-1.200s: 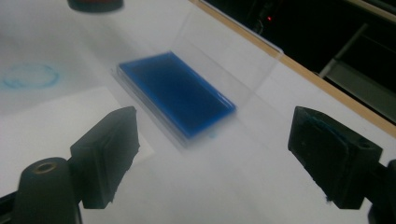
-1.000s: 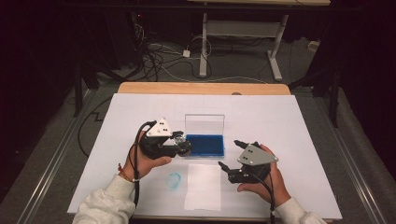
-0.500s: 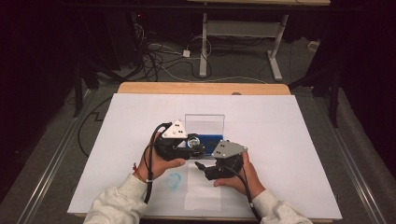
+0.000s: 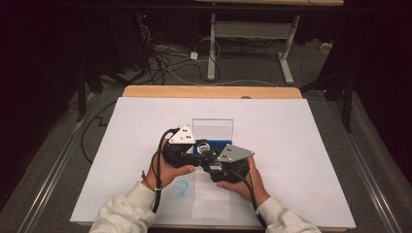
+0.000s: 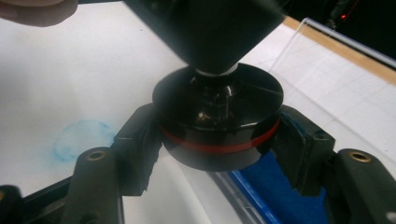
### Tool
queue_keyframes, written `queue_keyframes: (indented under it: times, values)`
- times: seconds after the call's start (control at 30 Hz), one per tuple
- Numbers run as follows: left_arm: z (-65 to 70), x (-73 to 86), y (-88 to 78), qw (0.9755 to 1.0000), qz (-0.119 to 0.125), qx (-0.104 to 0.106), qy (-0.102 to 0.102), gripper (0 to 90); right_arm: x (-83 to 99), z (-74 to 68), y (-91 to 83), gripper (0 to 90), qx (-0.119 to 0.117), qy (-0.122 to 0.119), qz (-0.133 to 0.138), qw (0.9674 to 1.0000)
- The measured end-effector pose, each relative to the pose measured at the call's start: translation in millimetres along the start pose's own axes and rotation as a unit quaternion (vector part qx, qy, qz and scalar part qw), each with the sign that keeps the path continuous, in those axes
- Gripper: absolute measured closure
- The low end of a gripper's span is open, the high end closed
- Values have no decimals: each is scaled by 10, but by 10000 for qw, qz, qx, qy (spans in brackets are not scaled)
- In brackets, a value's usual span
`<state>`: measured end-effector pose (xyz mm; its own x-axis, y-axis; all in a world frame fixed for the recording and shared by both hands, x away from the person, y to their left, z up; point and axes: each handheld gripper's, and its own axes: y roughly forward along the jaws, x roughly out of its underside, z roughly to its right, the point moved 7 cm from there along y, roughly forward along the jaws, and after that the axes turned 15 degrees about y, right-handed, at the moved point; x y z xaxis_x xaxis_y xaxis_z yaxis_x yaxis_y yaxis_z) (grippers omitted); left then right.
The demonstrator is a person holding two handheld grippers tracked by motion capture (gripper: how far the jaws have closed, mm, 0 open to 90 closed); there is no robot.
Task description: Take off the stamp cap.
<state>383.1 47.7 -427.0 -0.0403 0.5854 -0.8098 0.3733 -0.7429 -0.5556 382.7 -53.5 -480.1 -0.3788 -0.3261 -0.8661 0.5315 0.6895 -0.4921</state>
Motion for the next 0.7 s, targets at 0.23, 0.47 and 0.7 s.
queue_keyframes:
  times: [0.23,0.47,0.7]
  values:
    - [8,14,6,10000,5,32,-21,547,26,-25,2,384,102,-67,15,9999]
    - [12,35,-22,9997,104,173,-151,547,24,-48,-35,389,171,-272,-52,9995]
    - [26,43,-42,9993,130,288,-190,548,25,-71,-77,391,199,-444,-171,9987]
